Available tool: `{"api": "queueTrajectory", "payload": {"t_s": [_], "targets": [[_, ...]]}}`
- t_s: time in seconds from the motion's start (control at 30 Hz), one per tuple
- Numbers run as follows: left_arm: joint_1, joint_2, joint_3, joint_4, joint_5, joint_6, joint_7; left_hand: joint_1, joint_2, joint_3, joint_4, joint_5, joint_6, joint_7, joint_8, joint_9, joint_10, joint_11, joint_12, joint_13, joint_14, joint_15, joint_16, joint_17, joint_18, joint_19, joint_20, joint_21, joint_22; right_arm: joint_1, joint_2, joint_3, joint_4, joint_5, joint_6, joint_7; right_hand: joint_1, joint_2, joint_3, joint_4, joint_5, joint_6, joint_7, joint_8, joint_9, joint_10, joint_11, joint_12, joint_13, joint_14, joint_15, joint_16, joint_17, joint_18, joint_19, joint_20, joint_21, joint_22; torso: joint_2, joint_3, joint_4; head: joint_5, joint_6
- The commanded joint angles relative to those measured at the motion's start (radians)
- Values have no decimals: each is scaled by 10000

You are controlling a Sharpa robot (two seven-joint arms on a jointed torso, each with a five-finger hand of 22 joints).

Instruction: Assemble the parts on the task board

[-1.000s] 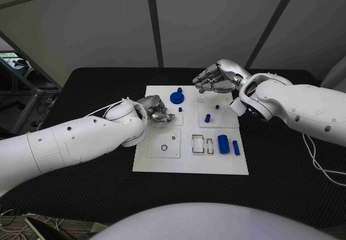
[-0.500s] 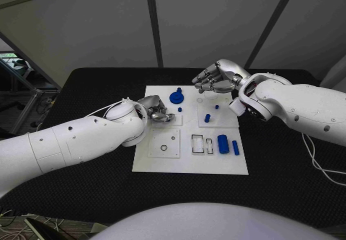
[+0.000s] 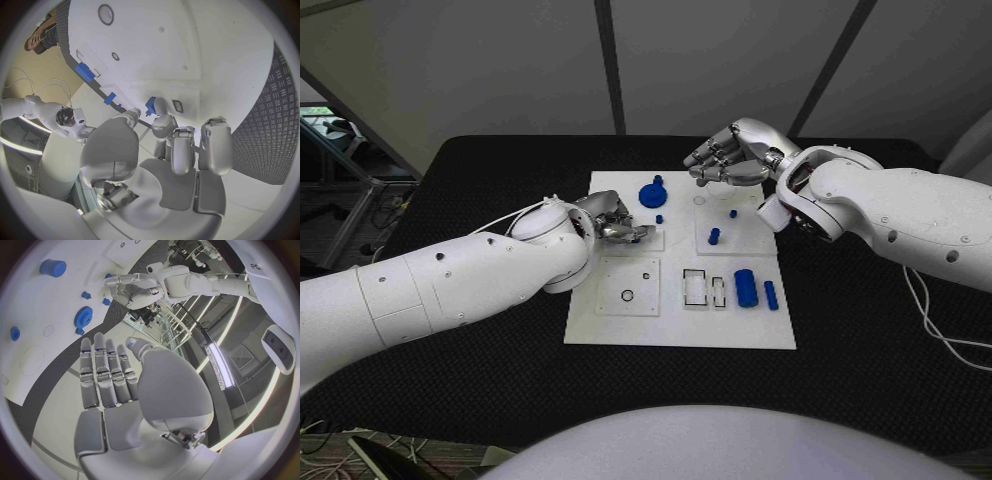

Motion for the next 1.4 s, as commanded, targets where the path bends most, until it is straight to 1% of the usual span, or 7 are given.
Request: {"api": "queueTrajectory", "payload": {"t_s": [0.03,0.33,0.67,1.07,1.17,1.27,1.4], "targets": [[5,-3,2,17,65,-108,-8,-34,148,-314,4,52,84,-6,-46,23,66,25,40,12,1027,-45,-40,2540,-85,208,5,-22,1588,16,-6,6,10,-4,-20,81,-44,33,54,4,61,1,63,-70,10,-60,-8,14,-9,-84,-10,-31,-11,117,0,38,-32,-11,10,2,-1,-4,1],[2,-19,96,52,83,-185,-6,-96,269,-588,13,50,78,-1,-56,36,54,29,22,-9,1026,-44,-41,2539,-80,200,6,-51,1584,16,-7,6,0,-4,-15,83,-44,33,54,4,61,1,63,-70,10,-60,-8,14,-9,-84,-10,-31,-11,117,0,38,-32,-11,5,-8,1,-13,1],[-6,-142,608,156,117,-46,-6,-95,324,-682,1,54,53,6,-71,39,9,34,-54,-110,1025,-43,-43,2535,-55,153,7,-160,1529,11,-13,6,-4,-4,-37,83,-56,33,60,3,64,-4,65,-71,10,-63,-5,16,-9,-93,-6,-27,-18,118,0,44,-51,-12,2,-6,2,-38,1],[-1,-378,1103,330,207,418,7,48,429,-776,-20,57,-54,41,-116,42,-117,63,-209,-301,1023,-26,-49,2526,-17,72,17,-341,1443,-6,-18,5,-41,-4,-57,82,-56,33,60,3,64,-4,65,-71,10,-63,-5,16,-9,-93,-6,-27,-18,118,0,44,-51,-12,-6,-5,10,-64,1],[10,-441,1204,322,352,548,47,591,511,-721,-169,54,-326,136,-251,14,-475,145,-677,-886,1015,21,-66,2502,75,-135,51,-786,1221,-9,-20,5,-44,-4,-62,83,-56,33,60,3,64,-4,65,-71,10,-63,-5,16,-9,-93,-6,-27,-18,118,0,44,-51,-12,-8,-2,10,-73,1],[58,-520,1337,230,914,681,177,1441,581,-541,-337,47,-969,483,-717,-184,-1904,448,-2606,-3169,796,264,-533,1854,266,-647,227,-1833,698,-10,-25,5,-56,-4,-86,80,-57,30,64,-1,66,-8,66,-73,9,-67,-5,15,-9,-99,-4,-27,-21,119,-1,45,-59,-12,-9,-2,12,-74,1],[259,-580,1473,-107,1862,1043,573,2286,674,-227,-565,37,-1526,892,-1373,-604,-2566,805,-3152,-3585,124,587,-1780,289,577,-1590,510,-3632,-201,-11,-32,5,-91,-4,-126,84,-34,35,83,-23,70,-11,63,-74,9,-69,-8,16,-9,-103,-4,-25,-26,122,1,45,-69,-11,-10,-6,6,-55,49]]}}
